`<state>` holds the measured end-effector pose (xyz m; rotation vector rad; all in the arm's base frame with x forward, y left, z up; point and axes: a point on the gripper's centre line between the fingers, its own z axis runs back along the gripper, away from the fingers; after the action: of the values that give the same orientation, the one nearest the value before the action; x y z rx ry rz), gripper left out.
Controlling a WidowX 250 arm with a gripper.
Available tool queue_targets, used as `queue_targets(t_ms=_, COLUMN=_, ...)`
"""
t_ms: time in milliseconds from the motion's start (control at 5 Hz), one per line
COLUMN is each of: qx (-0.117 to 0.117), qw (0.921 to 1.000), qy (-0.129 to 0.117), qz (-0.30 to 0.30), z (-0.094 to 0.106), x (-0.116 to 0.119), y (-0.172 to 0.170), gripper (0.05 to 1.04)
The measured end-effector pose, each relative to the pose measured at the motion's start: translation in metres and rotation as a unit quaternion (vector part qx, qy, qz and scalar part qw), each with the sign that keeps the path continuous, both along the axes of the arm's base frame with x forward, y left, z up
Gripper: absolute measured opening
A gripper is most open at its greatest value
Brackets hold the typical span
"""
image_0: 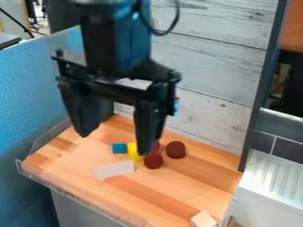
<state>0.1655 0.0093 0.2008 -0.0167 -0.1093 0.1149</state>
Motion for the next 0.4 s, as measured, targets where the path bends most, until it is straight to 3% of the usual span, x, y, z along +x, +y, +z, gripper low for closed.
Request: queue_targets(t_ms=400, qx=0.008, qw=0.9981, qy=-0.007, qz=0.060, z=-0.047, x=0.056, y=0.030, gripper=1.000)
